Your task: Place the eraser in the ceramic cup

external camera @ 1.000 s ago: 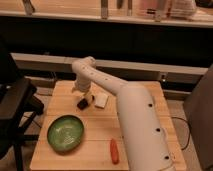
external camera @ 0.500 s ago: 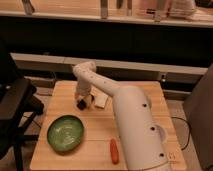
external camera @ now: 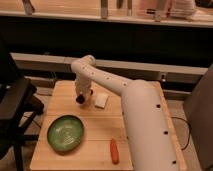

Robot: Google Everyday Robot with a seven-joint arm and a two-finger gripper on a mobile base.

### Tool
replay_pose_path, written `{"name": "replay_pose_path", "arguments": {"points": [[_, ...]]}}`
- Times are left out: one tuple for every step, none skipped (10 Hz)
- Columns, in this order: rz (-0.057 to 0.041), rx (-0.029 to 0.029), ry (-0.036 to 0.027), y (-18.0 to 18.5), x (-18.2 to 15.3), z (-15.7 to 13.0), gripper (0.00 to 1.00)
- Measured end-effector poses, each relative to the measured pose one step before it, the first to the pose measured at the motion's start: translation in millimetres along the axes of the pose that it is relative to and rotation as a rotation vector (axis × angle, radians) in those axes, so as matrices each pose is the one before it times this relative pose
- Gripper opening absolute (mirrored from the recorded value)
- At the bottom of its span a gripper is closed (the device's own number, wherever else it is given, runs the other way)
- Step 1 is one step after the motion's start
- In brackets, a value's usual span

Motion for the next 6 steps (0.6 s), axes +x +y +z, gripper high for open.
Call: {"name": "replay_pose_path", "arguments": {"points": [[-0.00051, 0.02819, 0.01190, 0.39, 1.86, -16.24, 0.00], [-0.00138, 0.03503, 0.01609, 0.38, 2.06, -24.05, 0.00], [-0.00178, 0.02504, 0.01150, 0.12, 1.06, -19.21, 0.00], [-0.00052, 0.02449, 0.01199, 1.60, 1.79, -21.54, 0.00], [0.00116, 0.02591, 0.01656, 3.50, 3.77, -24.38, 0.00], [0.00610, 0.02151, 0.01553, 6.43, 5.83, -18.61, 0.00]]}}
